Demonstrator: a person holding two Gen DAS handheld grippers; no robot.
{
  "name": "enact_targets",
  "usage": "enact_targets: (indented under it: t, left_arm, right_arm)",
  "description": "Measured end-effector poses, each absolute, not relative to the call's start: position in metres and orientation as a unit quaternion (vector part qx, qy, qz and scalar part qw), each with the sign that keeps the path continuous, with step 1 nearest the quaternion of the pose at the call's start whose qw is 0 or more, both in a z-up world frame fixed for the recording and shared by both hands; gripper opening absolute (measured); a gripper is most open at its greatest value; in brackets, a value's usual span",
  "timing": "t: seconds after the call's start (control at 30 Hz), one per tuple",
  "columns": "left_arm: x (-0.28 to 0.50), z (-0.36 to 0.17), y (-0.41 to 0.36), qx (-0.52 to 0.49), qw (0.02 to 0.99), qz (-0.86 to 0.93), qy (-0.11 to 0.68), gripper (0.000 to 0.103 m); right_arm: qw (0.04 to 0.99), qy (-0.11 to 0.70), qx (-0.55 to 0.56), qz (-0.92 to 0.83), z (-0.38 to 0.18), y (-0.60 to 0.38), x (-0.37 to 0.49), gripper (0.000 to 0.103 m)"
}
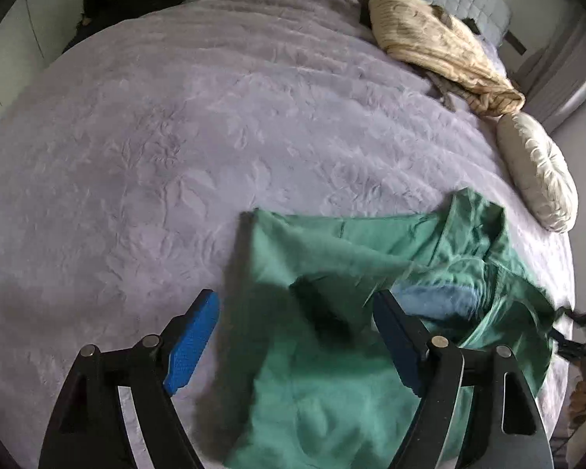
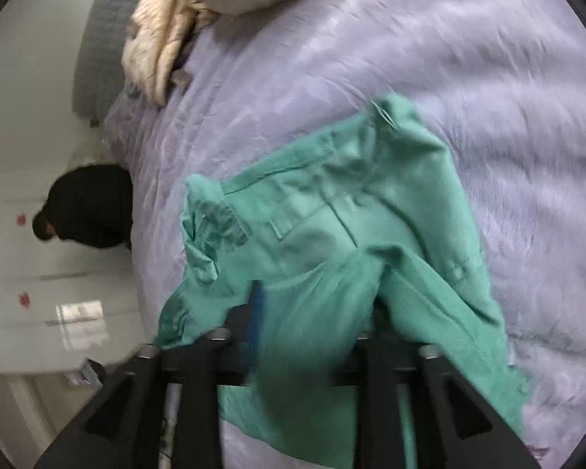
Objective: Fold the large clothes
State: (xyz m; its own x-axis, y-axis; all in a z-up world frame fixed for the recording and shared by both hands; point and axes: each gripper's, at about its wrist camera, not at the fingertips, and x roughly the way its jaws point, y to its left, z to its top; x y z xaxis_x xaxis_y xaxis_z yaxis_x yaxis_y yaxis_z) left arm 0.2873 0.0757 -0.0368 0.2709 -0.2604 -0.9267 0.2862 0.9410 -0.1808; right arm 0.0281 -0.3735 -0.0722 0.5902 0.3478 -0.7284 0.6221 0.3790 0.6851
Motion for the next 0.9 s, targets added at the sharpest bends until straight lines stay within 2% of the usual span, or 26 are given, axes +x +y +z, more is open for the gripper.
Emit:
enact_targets:
  t: [0.03, 0.17, 0.33, 0.37, 0.4, 0.43, 0.47, 0.63, 0.83, 0.9]
  left_arm:
    - [0.288, -0.044, 0.074, 0.022, 0.793, -0.168, 0.586, 0.082]
    - [0.289, -0.074, 0.061, 0.042, 0.773, -0.169, 0.611, 0.082]
    - [0.294, -0.109, 0.028, 0.071, 0.757, -0.171, 0.627, 0.082]
    - [0.295, -0.111, 0.024, 0.070, 0.757, -0.172, 0.627, 0.081]
    - [0.295, -0.112, 0.018, 0.069, 0.759, -0.173, 0.624, 0.076]
    - [0.295, -0.112, 0.015, 0.072, 0.762, -0.173, 0.620, 0.065]
    - [0.294, -0.111, 0.010, 0.082, 0.765, -0.169, 0.617, 0.064]
    - [0.300, -0.121, 0.007, 0.096, 0.770, -0.151, 0.612, 0.064]
    - [0.301, -0.127, 0.020, 0.082, 0.766, -0.136, 0.623, 0.064]
    - [0.296, -0.123, 0.026, 0.091, 0.763, -0.140, 0.624, 0.064]
  right_arm:
    - [0.719, 0.437, 0.530, -0.107, -0.063, -0.375, 0.026, 0.075]
    - [0.741, 0.454, 0.471, -0.151, -0.052, -0.381, 0.025, 0.075]
    - [0.732, 0.518, 0.401, -0.186, -0.077, -0.379, 0.031, 0.075]
    - [0.727, 0.533, 0.388, -0.192, -0.084, -0.378, 0.033, 0.071]
    - [0.725, 0.540, 0.381, -0.192, -0.088, -0.376, 0.036, 0.041]
    - [0.725, 0.547, 0.377, -0.183, -0.092, -0.374, 0.038, 0.017]
    - [0.728, 0.550, 0.368, -0.181, -0.091, -0.371, 0.039, 0.005]
    - [0.763, 0.527, 0.318, -0.197, -0.071, -0.373, 0.039, 0.004]
    - [0.723, 0.539, 0.370, -0.223, -0.115, -0.389, 0.035, 0.005]
    - [0.722, 0.538, 0.372, -0.227, -0.107, -0.386, 0.031, 0.014]
